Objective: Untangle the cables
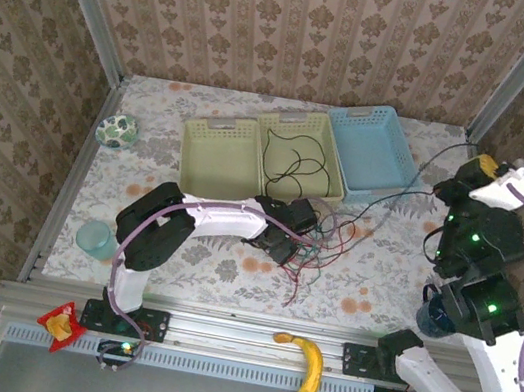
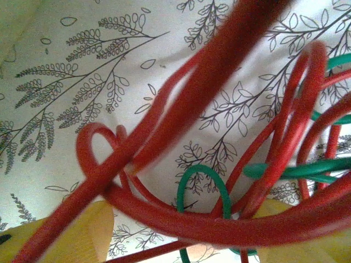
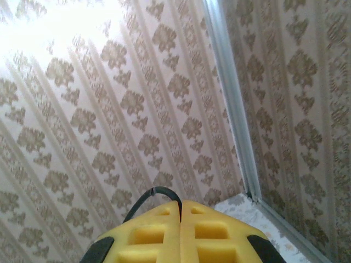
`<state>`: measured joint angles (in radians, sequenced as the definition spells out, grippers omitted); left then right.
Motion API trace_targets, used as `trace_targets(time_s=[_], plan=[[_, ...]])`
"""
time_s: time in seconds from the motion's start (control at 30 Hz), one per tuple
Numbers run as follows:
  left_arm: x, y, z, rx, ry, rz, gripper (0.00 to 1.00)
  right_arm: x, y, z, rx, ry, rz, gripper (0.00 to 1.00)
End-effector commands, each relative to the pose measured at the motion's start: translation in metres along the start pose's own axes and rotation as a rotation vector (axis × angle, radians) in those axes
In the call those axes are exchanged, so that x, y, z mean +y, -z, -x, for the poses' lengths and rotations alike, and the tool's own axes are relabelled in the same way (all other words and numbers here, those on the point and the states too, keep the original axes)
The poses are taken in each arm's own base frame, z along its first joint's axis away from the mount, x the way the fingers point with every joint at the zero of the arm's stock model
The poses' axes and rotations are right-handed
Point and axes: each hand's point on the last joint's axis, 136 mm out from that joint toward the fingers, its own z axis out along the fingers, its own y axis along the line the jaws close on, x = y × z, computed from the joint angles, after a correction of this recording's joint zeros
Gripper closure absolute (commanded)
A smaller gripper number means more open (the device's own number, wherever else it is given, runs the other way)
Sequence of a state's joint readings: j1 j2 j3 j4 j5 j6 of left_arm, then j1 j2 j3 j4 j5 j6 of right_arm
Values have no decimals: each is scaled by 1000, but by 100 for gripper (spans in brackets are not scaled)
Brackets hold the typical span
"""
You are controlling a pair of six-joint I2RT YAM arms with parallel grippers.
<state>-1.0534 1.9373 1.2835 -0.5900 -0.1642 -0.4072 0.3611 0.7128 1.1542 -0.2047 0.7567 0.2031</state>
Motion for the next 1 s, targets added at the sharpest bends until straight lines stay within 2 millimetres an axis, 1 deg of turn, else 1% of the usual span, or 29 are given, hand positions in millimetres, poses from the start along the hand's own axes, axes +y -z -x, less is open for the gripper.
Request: trace_targets(time_s=[0.0, 0.07, 0.13, 0.17, 0.27, 0.33, 0.47, 0.5, 0.57, 0.6, 0.67, 0.8, 0.97], plan=[[12, -17, -36, 115, -9, 60, 33, -14, 10, 39, -104, -67, -37, 100], [14, -18, -39, 119, -8, 68, 34, -19, 14, 50, -132, -80, -47, 100], [15, -20, -40, 124, -5, 75, 38, -20, 16, 58, -150, -80, -49, 100], [16, -20, -40, 124, -4, 79, 40, -21, 16, 62, -158, -79, -49, 100], [18, -20, -39, 119, 2, 88, 41, -18, 17, 72, -174, -63, -32, 100], [19, -19, -37, 108, 3, 90, 41, -9, 15, 75, -169, -39, 1, 100], [21, -18, -35, 100, 8, 93, 41, 6, 15, 84, -180, -46, 81, 100], [22, -18, -36, 101, 9, 96, 41, 12, 16, 86, -186, -51, 117, 100], [24, -19, -37, 101, 10, 109, 41, 34, 16, 87, -177, -38, 229, 100], [26, -19, -37, 102, 16, 115, 41, 42, 16, 89, -173, -40, 267, 100], [30, -21, -42, 110, 25, 128, 40, 49, 15, 95, -178, -49, 293, 100], [41, -24, -55, 134, 60, 165, 40, 55, 18, 121, -252, -63, 312, 100], [52, -28, -72, 172, 93, 211, 40, 65, 22, 157, -315, -31, 339, 100]])
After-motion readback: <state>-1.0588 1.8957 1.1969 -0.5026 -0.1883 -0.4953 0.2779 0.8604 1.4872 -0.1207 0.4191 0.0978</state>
